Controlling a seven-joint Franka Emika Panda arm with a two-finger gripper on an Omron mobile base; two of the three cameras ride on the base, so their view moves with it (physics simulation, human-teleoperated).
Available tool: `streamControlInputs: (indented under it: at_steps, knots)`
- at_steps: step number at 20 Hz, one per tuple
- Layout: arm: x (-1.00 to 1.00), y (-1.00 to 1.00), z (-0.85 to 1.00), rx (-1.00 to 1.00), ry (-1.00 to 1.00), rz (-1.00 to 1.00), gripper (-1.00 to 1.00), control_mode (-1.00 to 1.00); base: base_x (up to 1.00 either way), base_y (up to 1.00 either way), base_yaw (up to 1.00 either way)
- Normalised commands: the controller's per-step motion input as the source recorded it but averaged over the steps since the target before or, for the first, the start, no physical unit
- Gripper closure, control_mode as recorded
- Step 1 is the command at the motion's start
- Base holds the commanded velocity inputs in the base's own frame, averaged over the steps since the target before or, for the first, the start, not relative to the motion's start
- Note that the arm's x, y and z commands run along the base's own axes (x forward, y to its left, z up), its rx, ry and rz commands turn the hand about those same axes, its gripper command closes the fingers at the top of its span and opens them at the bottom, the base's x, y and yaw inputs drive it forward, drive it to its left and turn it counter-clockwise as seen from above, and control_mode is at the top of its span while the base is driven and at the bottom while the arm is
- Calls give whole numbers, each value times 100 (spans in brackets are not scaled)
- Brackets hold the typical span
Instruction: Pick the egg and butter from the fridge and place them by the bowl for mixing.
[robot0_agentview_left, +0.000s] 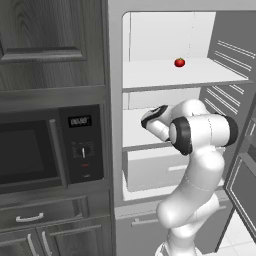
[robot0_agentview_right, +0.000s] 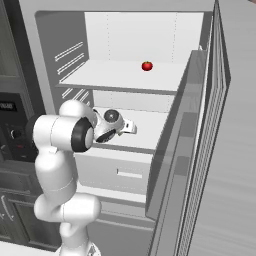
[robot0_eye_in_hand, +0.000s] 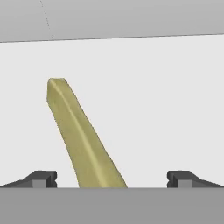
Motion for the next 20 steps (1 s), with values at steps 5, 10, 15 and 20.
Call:
streamControlInputs:
  at_steps: [5, 10, 15, 20]
  knots:
    - [0, 0, 0, 0, 0, 0, -100, -100, 0, 0, 0]
    - [0, 0, 0, 0, 0, 0, -100, -100, 0, 0, 0]
    - [0, 0, 0, 0, 0, 0, 100, -100, 0, 0, 0]
    - [0, 0, 0, 0, 0, 0, 100, -100, 0, 0, 0]
